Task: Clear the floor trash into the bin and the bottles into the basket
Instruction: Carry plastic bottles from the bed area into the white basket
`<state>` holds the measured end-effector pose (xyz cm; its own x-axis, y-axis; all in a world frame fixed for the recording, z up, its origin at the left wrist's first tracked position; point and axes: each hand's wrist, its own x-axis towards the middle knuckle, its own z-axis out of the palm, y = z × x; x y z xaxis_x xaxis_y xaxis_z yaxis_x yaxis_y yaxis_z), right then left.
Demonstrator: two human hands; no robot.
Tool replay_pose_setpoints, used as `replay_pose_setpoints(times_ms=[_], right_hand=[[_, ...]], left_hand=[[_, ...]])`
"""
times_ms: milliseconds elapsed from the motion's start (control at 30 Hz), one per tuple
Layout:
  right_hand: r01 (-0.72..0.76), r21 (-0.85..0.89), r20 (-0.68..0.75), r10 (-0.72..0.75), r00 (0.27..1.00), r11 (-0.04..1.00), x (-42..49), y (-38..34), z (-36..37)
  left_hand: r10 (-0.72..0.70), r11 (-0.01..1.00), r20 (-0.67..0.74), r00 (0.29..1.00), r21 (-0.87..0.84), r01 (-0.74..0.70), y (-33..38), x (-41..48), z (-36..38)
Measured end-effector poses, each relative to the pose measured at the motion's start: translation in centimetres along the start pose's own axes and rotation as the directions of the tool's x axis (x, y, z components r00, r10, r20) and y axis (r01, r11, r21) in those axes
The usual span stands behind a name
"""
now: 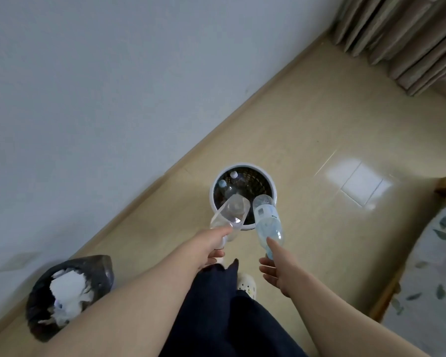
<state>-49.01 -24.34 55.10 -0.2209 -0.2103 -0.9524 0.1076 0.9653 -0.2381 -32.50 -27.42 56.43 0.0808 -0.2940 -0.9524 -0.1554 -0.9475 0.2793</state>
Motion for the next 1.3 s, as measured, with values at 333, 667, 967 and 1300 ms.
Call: replay_pose_setpoints(times_ms=[333, 667, 967, 1300], right_hand=[[-0.112, -0.075, -0.01, 0.111, 0.994, 0.991, 10.3, -8.9, 2.2], [-0.194, -0.33, -0.003, 0.205, 0.979, 0.924, 22.2, -13.0, 3.5], [-0.256, -0.426, 0.008, 0.286, 0.958, 0.868, 29.0, -15.6, 3.6], [-0.261, -0.43, 0.036, 0.305, 0.952, 0.865, 29.5, -15.1, 4.3]], left_hand=[[-0.037, 0.982, -0.03, 0.999, 0.182, 0.042, 9.1, 11.9, 0.9], [-0.116, 0.965, -0.164, 0.98, 0.213, 0.15, 11.0, 22.1, 3.4], [-0.004, 0.989, -0.381, 0.924, 0.136, 0.06, 12.4, 28.7, 5.5], [-0.173, 0.985, -0.43, 0.886, -0.062, 0.162, 12.3, 32.4, 3.7]])
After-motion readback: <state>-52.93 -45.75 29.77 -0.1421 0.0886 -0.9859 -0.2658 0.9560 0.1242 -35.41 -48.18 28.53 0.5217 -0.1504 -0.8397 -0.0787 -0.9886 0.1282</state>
